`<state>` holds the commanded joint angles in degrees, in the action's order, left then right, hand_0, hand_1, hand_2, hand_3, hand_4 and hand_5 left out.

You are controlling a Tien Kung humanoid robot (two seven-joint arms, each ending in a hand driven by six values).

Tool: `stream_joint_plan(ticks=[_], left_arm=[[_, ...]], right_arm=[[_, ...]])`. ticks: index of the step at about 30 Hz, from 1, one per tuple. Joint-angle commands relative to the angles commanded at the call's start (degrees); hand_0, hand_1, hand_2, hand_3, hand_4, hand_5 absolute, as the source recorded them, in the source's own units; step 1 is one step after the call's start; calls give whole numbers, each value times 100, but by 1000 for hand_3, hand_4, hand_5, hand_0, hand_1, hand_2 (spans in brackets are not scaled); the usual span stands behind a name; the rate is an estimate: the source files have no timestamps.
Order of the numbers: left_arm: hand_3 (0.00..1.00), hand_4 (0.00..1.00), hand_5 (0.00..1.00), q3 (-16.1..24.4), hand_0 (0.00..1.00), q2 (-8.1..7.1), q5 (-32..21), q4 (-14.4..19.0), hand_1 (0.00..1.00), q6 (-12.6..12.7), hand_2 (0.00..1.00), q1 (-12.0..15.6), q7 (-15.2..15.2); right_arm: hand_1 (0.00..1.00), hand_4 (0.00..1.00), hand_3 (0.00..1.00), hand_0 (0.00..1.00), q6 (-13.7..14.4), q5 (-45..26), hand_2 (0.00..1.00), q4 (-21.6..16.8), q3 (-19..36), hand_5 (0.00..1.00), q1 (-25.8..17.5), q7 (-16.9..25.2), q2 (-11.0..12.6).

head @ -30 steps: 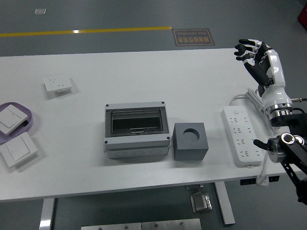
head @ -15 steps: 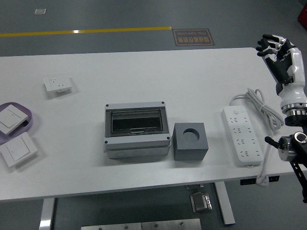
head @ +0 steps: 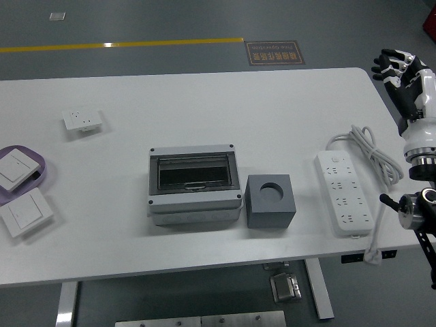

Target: Pick up the cylinder from the cube,place it in the box,flap close box

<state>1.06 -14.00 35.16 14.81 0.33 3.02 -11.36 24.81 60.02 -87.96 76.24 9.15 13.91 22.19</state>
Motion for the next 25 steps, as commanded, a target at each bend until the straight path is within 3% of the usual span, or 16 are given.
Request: stream_joint_plan(ticks=[25], left_arm=[[651, 711, 311, -99, 651, 29, -109, -22, 635, -10, 578, 13, -18]], right_arm=[[598, 752, 629, 617, -10, 25, 606, 30, 14, 485, 9, -7, 8]])
